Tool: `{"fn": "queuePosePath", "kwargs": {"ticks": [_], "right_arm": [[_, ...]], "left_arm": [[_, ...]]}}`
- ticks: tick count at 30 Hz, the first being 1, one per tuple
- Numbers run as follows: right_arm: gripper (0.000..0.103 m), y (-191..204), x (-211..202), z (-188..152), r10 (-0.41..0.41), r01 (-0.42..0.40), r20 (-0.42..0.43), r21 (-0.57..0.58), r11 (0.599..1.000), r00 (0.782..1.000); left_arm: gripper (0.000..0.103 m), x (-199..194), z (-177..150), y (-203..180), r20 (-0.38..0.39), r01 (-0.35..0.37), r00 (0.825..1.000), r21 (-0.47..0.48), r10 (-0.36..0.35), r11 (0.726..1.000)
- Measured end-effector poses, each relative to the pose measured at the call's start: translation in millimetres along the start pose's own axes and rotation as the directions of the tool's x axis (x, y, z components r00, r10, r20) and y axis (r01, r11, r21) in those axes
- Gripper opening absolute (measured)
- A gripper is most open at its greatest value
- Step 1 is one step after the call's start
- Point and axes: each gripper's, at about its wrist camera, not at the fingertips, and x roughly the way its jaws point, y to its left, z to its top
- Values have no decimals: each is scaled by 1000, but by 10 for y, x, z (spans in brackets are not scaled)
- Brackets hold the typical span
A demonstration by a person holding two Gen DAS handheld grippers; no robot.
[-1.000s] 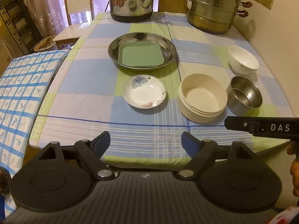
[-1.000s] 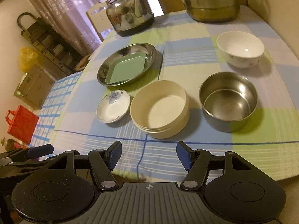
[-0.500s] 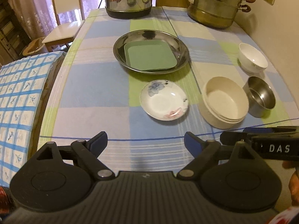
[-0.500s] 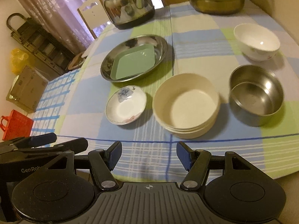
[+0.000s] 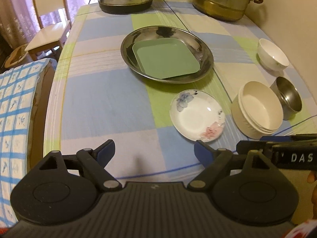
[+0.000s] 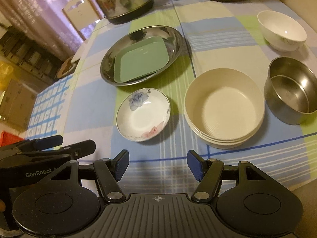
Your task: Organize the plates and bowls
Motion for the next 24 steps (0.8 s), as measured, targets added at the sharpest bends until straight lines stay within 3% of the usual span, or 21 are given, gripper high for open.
{"fn": "queuePosePath", "kwargs": {"ticks": [10,14,24], "right_arm": [[64,95,324,150,-69,67,22,65,996,997],[53,97,442,178,-103,102,13,76,992,995],[40,76,587,199,-138,135,22,91,987,990]], "left_arm": [[80,326,177,94,-31,41,999,84,-39,996],[79,405,239,101,-36,66,997,98,-63,993],[72,590,329,59,-47,119,992,123,-114,985]]}}
